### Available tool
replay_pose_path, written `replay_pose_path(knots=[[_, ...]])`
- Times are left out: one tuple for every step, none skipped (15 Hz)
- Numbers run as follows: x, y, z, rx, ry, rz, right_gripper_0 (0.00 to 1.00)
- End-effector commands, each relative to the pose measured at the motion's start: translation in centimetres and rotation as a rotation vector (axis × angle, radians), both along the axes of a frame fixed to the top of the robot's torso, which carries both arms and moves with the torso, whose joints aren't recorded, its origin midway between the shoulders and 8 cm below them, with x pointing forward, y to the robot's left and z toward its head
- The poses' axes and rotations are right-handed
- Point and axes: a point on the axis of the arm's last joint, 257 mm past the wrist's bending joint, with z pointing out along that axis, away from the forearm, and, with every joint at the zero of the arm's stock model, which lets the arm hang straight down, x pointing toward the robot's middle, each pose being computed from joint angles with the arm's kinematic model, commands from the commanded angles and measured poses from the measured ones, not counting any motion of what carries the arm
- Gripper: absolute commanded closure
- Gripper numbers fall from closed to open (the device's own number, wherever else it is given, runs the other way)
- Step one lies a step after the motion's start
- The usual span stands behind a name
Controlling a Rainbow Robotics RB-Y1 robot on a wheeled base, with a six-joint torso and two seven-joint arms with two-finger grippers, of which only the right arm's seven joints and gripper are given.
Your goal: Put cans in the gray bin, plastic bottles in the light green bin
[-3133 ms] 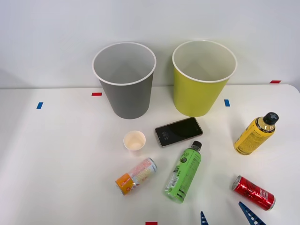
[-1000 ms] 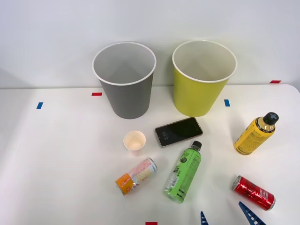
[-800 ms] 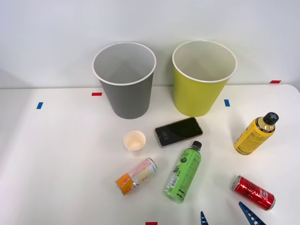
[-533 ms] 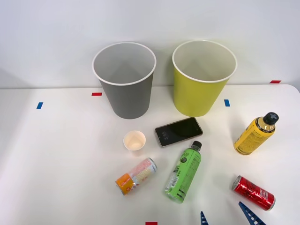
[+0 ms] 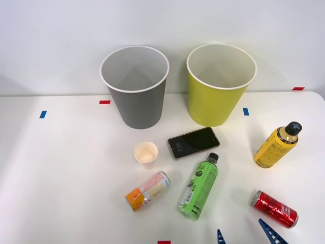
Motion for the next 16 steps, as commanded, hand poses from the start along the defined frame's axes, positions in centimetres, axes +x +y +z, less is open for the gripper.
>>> replay_pose_path(knots=[[0.0,0.0,0.0,0.0,0.0,0.0,0.0],[0.0,0.0,0.0,0.0,0.0,0.0,0.0],[0.0,0.0,0.0,0.0,0.0,0.0,0.0],[0.0,0.0,0.0,0.0,0.0,0.0,0.0],[0.0,0.0,0.0,0.0,0.0,0.0,0.0],[0.0,0.0,0.0,0.0,0.0,0.0,0.0],[0.0,0.0,0.0,0.0,0.0,0.0,0.0],[0.0,0.0,0.0,0.0,0.0,0.0,0.0],[0.0,0.0,0.0,0.0,0.0,0.0,0.0],[0.0,0.0,0.0,0.0,0.0,0.0,0.0],[0.0,0.0,0.0,0.0,0.0,0.0,0.0],[0.0,0.0,0.0,0.0,0.0,0.0,0.0],[0.0,0.0,0.0,0.0,0.0,0.0,0.0],[0.0,0.0,0.0,0.0,0.0,0.0,0.0],[0.0,0.0,0.0,0.0,0.0,0.0,0.0],[0.0,0.0,0.0,0.0,0.0,0.0,0.0]])
